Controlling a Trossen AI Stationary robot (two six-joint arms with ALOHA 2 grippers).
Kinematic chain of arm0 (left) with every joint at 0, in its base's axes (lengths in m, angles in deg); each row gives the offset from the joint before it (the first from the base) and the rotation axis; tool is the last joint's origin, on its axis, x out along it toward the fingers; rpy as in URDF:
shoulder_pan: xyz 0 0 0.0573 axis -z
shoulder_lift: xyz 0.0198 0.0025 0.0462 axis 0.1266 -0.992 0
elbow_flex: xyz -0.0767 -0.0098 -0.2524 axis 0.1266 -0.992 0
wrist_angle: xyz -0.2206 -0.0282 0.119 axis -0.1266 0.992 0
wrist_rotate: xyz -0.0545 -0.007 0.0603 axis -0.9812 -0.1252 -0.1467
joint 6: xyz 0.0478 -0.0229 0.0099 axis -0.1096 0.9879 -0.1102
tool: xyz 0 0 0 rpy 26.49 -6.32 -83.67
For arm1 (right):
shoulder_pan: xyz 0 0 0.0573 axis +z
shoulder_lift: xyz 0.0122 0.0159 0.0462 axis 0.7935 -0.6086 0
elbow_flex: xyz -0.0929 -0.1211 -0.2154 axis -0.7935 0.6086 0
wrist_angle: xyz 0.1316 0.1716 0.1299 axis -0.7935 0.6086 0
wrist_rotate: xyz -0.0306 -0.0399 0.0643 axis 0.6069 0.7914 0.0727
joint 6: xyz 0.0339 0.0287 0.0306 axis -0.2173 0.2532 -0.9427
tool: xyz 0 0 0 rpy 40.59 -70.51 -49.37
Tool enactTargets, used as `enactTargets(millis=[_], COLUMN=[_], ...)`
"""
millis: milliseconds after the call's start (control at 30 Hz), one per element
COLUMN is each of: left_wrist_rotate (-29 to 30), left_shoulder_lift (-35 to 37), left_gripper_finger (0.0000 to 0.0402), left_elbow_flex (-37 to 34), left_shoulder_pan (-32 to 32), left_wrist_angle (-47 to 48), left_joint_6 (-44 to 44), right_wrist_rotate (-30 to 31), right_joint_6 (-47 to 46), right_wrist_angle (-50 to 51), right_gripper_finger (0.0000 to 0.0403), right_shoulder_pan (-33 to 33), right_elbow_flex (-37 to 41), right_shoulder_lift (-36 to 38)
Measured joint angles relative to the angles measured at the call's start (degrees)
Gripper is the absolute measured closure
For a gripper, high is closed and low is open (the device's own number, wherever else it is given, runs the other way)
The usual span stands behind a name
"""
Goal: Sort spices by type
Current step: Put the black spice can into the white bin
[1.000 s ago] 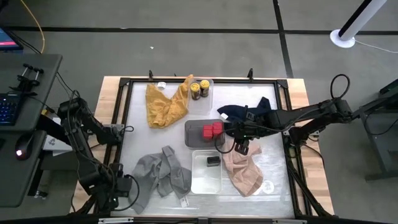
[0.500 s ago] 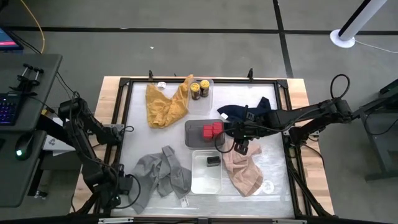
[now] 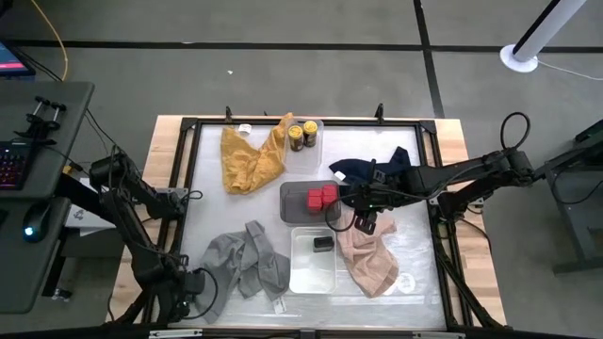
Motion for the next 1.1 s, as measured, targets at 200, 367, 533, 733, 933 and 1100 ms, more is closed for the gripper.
enactTargets(millis=[200,367,533,733,933,1100], left_wrist_rotate=[-1.4,8.8,21.5,17.8,16.4,11.8], left_shoulder_lift=[9.8,19.9,21.2,6.3,-11.6,-21.1], left_gripper_finger=[0.0311,0.0311,0.0311,0.0311,0.0311,0.0311], left_elbow_flex=[1.5,9.0,17.3,26.0,37.9,46.7], left_shoulder_pan=[-6.0,-16.2,-32.2,-46.6,-51.4,-51.0], left_wrist_angle=[3.4,14.7,12.9,6.7,6.5,9.4], left_joint_6=[1.5,-0.5,-15.3,-42.9,-56.7,-58.4], right_wrist_rotate=[-0.1,0.1,0.5,-0.4,-2.2,-2.2], right_joint_6=[1.0,2.1,1.2,-2.6,-5.8,-7.8], right_wrist_angle=[0.0,0.0,-0.2,0.7,5.5,9.3], right_gripper_finger=[0.0224,0.0224,0.0224,0.0224,0.0224,0.0224], right_shoulder_pan=[0.0,-0.8,-1.3,-1.1,0.5,2.2], right_elbow_flex=[0.0,0.0,0.0,0.0,0.0,0.0], right_shoulder_lift=[0.0,0.0,0.0,0.0,0.4,1.4])
